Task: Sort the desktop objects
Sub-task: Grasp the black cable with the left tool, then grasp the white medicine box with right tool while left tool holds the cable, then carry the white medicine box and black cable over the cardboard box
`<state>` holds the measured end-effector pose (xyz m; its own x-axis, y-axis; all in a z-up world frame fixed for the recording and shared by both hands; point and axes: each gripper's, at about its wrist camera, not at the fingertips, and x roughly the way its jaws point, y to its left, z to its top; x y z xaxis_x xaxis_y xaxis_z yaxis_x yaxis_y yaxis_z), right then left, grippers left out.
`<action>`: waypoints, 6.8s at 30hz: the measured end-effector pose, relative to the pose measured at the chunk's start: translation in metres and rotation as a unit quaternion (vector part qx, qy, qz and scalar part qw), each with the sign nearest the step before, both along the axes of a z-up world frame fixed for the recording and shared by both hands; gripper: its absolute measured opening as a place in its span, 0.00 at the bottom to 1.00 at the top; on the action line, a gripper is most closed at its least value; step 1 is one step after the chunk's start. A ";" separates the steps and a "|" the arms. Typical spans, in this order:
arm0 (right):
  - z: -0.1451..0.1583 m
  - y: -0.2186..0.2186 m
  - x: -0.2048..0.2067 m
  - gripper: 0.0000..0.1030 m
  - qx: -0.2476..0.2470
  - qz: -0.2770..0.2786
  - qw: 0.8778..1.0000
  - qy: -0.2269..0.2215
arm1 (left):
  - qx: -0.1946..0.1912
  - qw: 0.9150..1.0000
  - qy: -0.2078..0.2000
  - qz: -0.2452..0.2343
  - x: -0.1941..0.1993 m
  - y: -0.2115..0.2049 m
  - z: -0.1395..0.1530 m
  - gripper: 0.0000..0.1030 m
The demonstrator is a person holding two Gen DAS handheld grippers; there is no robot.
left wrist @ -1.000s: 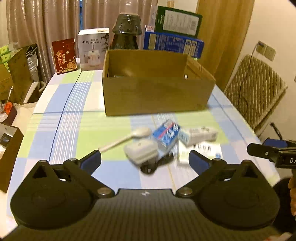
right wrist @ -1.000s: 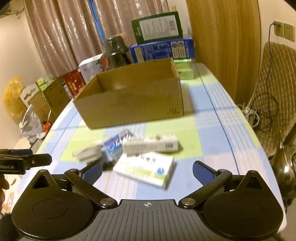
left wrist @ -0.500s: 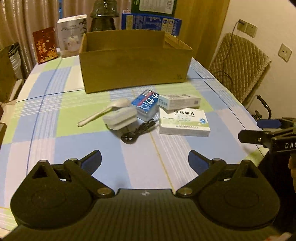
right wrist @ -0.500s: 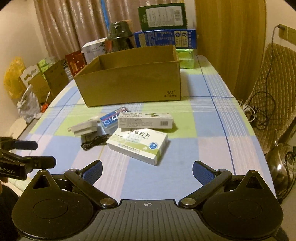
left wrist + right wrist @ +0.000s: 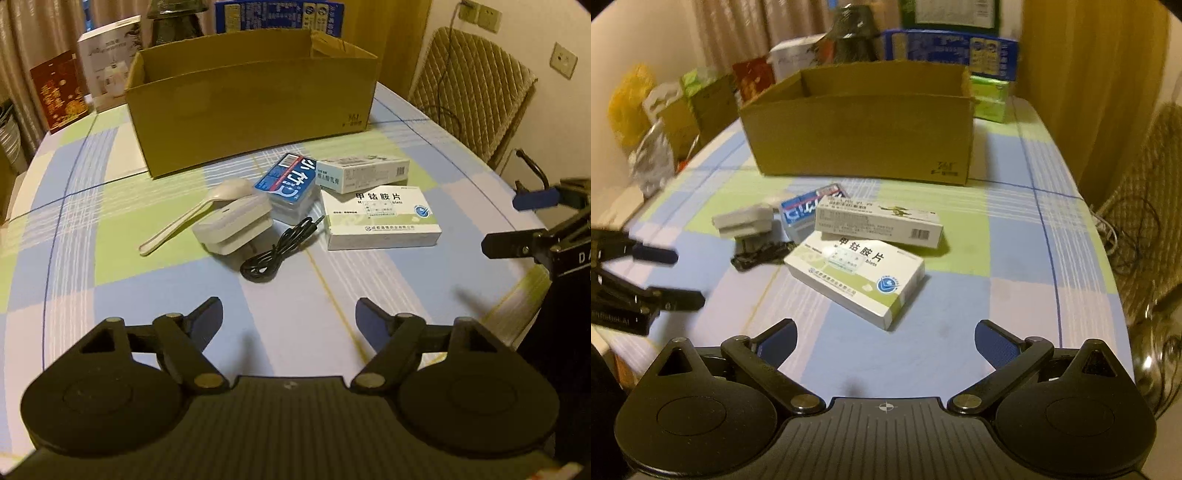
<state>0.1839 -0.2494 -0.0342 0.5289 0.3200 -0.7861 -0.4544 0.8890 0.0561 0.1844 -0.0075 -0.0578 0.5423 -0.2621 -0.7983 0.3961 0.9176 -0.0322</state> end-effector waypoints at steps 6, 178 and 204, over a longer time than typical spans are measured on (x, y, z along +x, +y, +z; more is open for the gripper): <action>-0.013 0.018 0.032 0.97 -0.065 0.085 0.994 0.005 | 0.020 0.998 0.007 -0.052 0.025 -0.009 -0.016 0.67; 0.029 0.019 -0.033 0.66 0.018 -0.014 0.998 -0.051 | -0.035 0.998 -0.018 0.045 -0.031 -0.028 0.039 0.09; 0.049 0.031 0.036 0.66 0.018 -0.004 0.997 -0.079 | -0.029 0.999 -0.035 0.018 0.038 -0.029 0.057 0.09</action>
<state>0.2197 -0.2184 0.0147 0.6474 0.3418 -0.6812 -0.4531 0.8913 0.0166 0.2229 -0.0360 -0.0012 0.6059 -0.2864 -0.7422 0.3669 0.9284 -0.0587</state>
